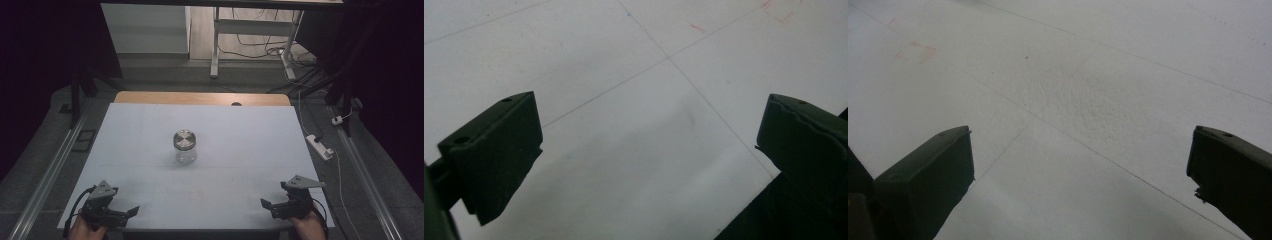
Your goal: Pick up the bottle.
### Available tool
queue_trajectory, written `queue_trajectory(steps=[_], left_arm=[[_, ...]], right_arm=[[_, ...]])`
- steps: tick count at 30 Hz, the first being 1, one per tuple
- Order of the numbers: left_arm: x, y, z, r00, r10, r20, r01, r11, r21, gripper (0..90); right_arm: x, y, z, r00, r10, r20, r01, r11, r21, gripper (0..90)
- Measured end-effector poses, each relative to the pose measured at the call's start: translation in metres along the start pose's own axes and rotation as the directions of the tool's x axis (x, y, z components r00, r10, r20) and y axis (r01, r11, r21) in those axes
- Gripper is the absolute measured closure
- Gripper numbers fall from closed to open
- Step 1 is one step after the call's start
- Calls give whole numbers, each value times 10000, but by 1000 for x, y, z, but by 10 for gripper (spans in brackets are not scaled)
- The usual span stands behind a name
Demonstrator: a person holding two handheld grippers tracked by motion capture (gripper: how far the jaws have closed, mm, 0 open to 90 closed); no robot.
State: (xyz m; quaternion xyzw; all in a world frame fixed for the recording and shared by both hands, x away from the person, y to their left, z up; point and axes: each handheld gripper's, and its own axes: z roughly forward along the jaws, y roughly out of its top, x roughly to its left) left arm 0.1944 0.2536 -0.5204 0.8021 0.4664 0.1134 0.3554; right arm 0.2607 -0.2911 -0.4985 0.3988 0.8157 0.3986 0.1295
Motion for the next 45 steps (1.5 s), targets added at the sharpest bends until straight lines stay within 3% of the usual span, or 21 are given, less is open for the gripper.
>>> queue_trajectory(steps=[4, 11, 21, 30, 45], left_arm=[[0, 3, 2, 9999, 136, 38, -136, 9999, -33, 0], [2, 8, 5, 9977, 359, 582, -330, 9982, -498, 0], [1, 20, 15, 9928, 974, 690, -930, 9936, -637, 0], [7, 26, 20, 9928, 812, 885, -732, 9932, -900, 0], [6, 42, 38, 9883, 1122, 1031, -1042, 9914, -792, 0]], right_arm=[[0, 0, 0, 10000, 2, -18, -2, 10000, 3, 0], [0, 0, 1, 10000, -29, -14, 29, 10000, 15, 0], [0, 0, 1, 9999, -91, -75, 91, 9999, 66, 0], [0, 0, 2, 9999, -65, -109, 66, 9999, 105, 0], [0, 0, 2, 9999, -73, -92, 74, 9999, 142, 0]])
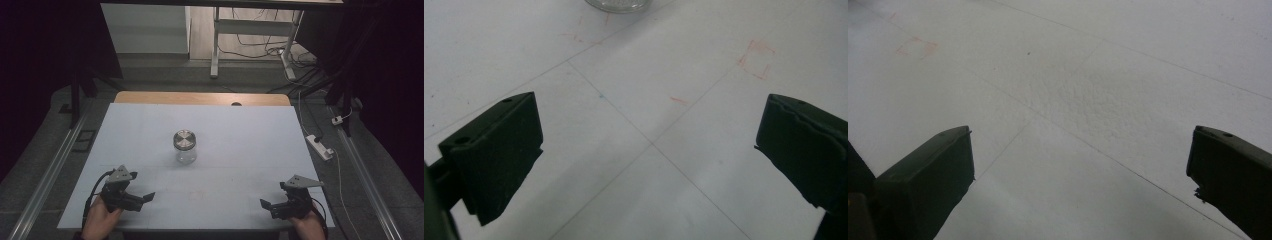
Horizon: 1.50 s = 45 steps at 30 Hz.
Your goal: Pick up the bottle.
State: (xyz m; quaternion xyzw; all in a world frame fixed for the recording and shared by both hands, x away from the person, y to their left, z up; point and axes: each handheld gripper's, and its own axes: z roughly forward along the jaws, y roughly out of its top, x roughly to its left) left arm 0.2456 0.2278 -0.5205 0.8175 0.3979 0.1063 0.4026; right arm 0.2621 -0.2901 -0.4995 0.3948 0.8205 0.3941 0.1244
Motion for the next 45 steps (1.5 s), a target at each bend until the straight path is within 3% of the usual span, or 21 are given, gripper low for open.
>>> queue_trajectory(steps=[24, 45], left_arm=[[13, 31, 30, 9994, 305, -143, -298, 9985, 469, 0], [15, 58, 53, 9992, 388, 4, -388, 9982, 448, 0]], right_arm=[[0, 0, 0, 10000, -39, 40, 39, 10000, -27, 0], [0, 0, 0, 10000, -35, 39, 35, 10000, -38, 0]])
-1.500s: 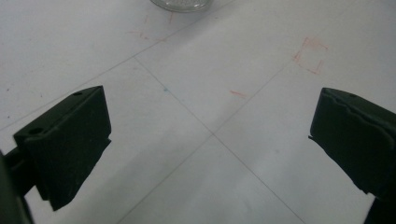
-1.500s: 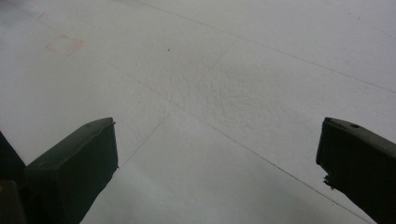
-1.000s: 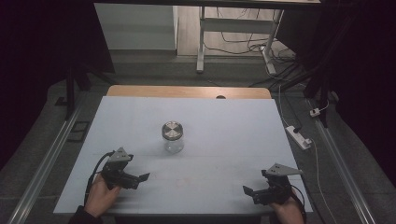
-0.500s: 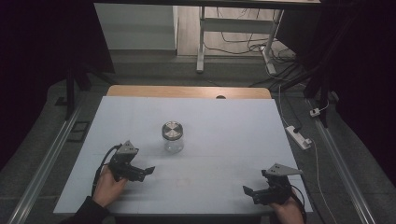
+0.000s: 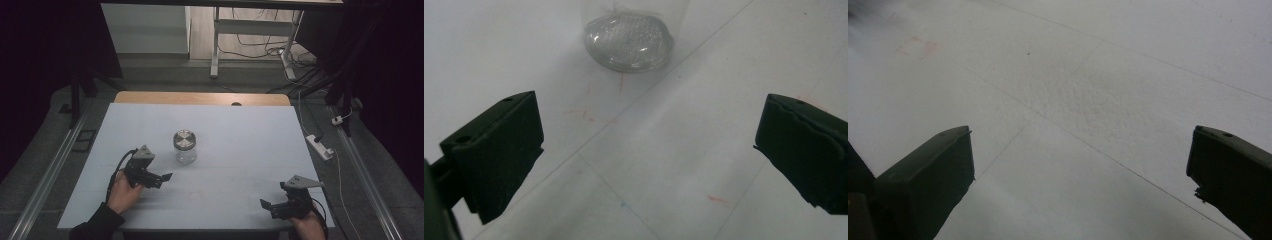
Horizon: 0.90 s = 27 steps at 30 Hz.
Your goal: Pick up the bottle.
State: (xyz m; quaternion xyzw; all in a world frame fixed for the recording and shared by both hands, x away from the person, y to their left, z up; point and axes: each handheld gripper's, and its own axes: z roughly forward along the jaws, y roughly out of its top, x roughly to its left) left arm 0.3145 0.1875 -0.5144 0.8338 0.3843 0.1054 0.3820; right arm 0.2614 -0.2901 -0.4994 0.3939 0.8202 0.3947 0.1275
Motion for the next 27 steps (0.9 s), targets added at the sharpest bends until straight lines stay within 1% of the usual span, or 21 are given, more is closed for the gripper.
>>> queue_trajectory(steps=[3, 6, 13, 20, 24, 27], left_arm=[[-1, 5, 4, 10000, 51, 85, -51, 10000, -14, 3], [-1, 10, 8, 9998, 22, 195, -20, 9999, -106, 4], [2, 20, 15, 9999, 67, 147, -63, 9996, -279, 5], [4, 31, 28, 9993, 352, 148, -350, 9993, -132, 0], [6, 37, 35, 9991, 409, 132, -407, 9991, -120, 0], [7, 42, 41, 9988, 496, 15, -496, 9987, -126, 0]], right_arm=[[0, 0, 0, 10000, -8, 2, 8, 10000, 0, 0], [0, 0, 0, 10000, -5, -7, 5, 10000, 0, 0], [0, 0, 0, 10000, -9, -4, 9, 10000, -1, 0], [0, 0, 0, 10000, -1, -9, 1, 10000, 3, 0], [0, 0, 0, 10000, 9, -9, -9, 10000, 3, 0], [0, 0, 0, 10000, 8, -13, -8, 10000, 7, 0]])
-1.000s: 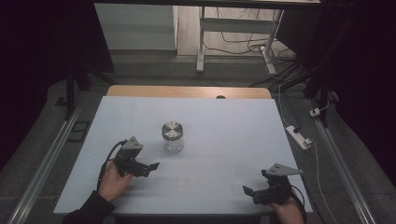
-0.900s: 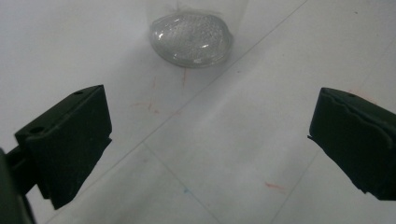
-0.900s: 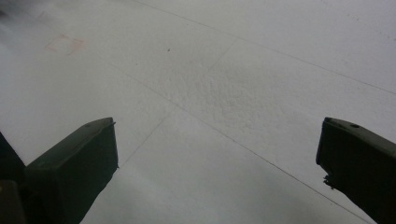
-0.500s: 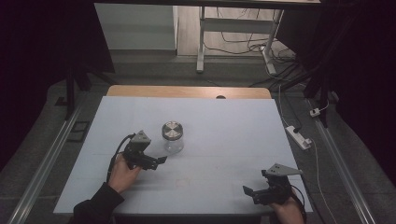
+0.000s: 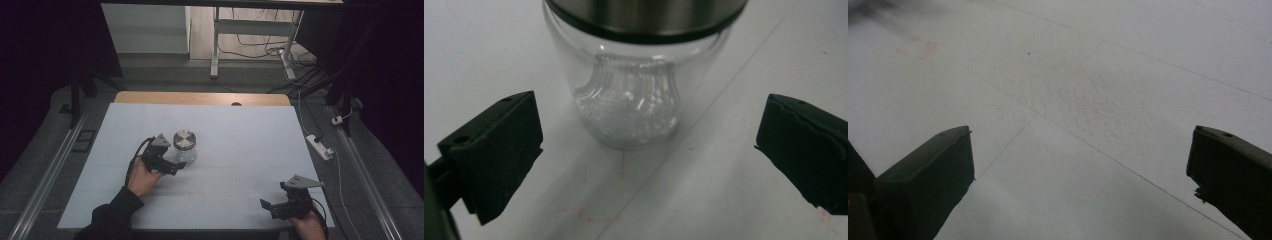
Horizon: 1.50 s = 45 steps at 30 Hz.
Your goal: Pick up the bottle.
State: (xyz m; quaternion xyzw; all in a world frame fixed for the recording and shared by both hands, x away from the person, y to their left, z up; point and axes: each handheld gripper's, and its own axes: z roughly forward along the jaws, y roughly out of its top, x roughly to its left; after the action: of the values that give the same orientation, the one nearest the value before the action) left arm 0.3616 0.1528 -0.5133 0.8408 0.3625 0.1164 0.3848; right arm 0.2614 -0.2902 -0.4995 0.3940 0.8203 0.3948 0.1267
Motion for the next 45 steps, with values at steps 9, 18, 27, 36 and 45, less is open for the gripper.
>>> queue_trajectory(steps=[9, 18, 27, 36, 45], left_arm=[[3, 13, 17, 9999, 88, 76, -87, 9999, -150, 0], [8, 20, 30, 9998, 200, 100, -197, 9994, -270, 43], [4, 26, 29, 9996, 225, -181, -234, 9984, -519, 138], [1, 26, 29, 9992, 150, -370, -165, 9990, -427, 148], [-1, 28, 26, 9990, 207, -392, -215, 9995, -218, 149]], right_arm=[[0, 0, 0, 10000, -8, 1, 8, 10000, 17, 0], [0, 0, 0, 10000, 34, -12, -34, 10000, 10, 0], [0, 0, 0, 10000, 40, -19, -40, 10000, 8, 0], [0, 0, 0, 10000, 20, -7, -20, 10000, 14, 0], [0, 0, -1, 10000, 10, -24, -10, 10000, -9, 0]])
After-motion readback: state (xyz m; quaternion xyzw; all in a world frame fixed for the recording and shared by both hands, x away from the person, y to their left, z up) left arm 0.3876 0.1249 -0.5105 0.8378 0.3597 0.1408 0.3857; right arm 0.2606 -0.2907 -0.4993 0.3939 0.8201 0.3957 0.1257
